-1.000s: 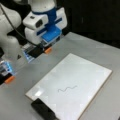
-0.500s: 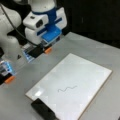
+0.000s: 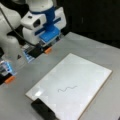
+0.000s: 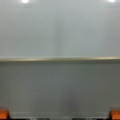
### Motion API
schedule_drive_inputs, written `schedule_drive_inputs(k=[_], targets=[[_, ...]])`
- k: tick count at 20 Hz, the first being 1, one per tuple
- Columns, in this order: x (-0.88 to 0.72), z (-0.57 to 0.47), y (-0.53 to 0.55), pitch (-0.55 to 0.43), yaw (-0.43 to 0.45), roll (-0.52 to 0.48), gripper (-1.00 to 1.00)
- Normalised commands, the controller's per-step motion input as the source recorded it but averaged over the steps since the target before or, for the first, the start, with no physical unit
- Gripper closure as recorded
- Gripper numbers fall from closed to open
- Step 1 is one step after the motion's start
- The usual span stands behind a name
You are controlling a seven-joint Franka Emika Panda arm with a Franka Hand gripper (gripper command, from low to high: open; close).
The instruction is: Erasing curve lines
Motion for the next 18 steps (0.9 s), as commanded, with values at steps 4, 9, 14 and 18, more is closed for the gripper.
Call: schedule_drive_inputs(k=[4,9,14,18], targets=[[0.23,0.06,-0.39,0.136,0.139,-0.045,-1.00],[0.31,0.08,-0.37,0.161,0.138,-0.095,-1.00],[0.33,0.07,-0.27,0.164,0.141,-0.130,-1.00],[0.32,0.06,-0.36,0.176,0.161,-0.114,-1.00]])
